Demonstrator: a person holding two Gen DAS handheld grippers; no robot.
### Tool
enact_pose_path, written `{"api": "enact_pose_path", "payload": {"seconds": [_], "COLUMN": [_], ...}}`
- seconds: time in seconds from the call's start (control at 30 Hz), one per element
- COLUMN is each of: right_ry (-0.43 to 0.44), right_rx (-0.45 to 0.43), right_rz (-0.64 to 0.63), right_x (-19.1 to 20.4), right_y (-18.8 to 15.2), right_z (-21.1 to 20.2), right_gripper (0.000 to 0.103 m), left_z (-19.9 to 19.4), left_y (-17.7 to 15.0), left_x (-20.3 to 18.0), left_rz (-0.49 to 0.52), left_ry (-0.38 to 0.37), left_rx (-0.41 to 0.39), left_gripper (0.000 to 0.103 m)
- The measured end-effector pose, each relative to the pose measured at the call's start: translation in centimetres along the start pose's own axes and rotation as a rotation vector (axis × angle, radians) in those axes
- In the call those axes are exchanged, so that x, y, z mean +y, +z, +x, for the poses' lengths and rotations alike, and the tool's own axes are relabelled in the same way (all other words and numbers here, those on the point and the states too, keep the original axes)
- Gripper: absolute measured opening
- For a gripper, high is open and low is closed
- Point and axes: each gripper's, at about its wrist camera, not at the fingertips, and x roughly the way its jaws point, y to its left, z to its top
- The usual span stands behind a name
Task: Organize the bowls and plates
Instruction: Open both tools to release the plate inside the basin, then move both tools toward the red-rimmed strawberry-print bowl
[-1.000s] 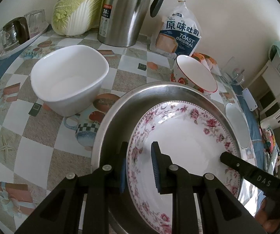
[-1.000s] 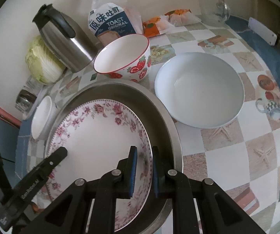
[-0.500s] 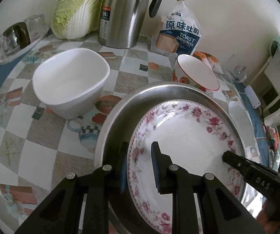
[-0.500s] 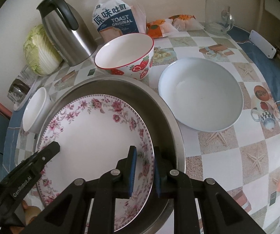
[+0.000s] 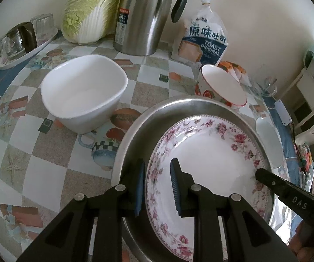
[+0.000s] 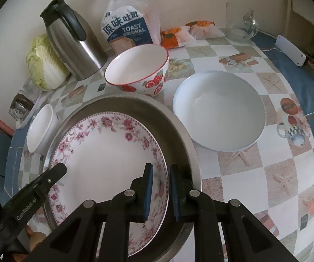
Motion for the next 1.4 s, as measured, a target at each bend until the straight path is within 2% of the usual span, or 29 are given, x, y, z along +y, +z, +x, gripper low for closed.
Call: {"api": "enact_pose_path", "payload": {"seconds": [0.13,0.3,0.43,0.53,0.57,0.6,0.63,0.83,0.9,0.97,1.17,1.4], "right_ry": [0.0,0.004,-0.001,-0.002,-0.002,-0.001,-0.003,-0.002,-0.001,0.006,0.017,0.034], "right_rx": [-0.027,-0.062,-0.067,-0.061,-0.058,-0.056,-0.052,-0.048,-0.051,-0.052,-0.054,-0.049], "right_rz": [-0.005,-0.008,-0.017,-0.019,-0.018,-0.018,-0.018,-0.02,-0.024,-0.025,-0.022,-0.022], "right_x": [0.1,0.2,0.3,0.3,0.3,0.3,0.2,0.1,0.1,0.1,0.1,0.3], "right_y": [0.4,0.8,0.7,0.7,0.6,0.6,0.6,0.5,0.5,0.5,0.4,0.5], "right_z": [-1.2,-2.6,-3.1,-3.1,-3.1,-3.1,-3.0,-3.0,-3.0,-3.1,-3.3,-3.0], "right_gripper": [0.019,0.019,0.019,0.033,0.041,0.05,0.054,0.069,0.075,0.077,0.078,0.078], "left_z": [-1.1,-2.4,-3.2,-3.4,-3.3,-3.2,-3.1,-3.4,-3.6,-3.8,-4.6,-5.0], "left_y": [0.4,1.0,1.1,1.0,0.9,0.8,0.8,0.7,0.7,0.8,1.2,1.9], "left_x": [-0.5,-0.8,-1.3,-1.8,-1.9,-2.0,-2.1,-2.3,-2.2,-2.0,-1.3,-0.6], "left_rz": [0.016,0.012,0.027,0.05,0.056,0.06,0.061,0.068,0.062,0.057,0.024,-0.019], "left_ry": [-0.001,-0.037,-0.055,-0.054,-0.051,-0.048,-0.046,-0.026,-0.03,-0.038,-0.038,-0.029], "left_rx": [-0.025,-0.059,-0.077,-0.074,-0.065,-0.053,-0.046,-0.056,-0.062,-0.074,-0.122,-0.124], "left_gripper": [0.029,0.053,0.068,0.072,0.075,0.084,0.086,0.088,0.094,0.098,0.099,0.099]}}
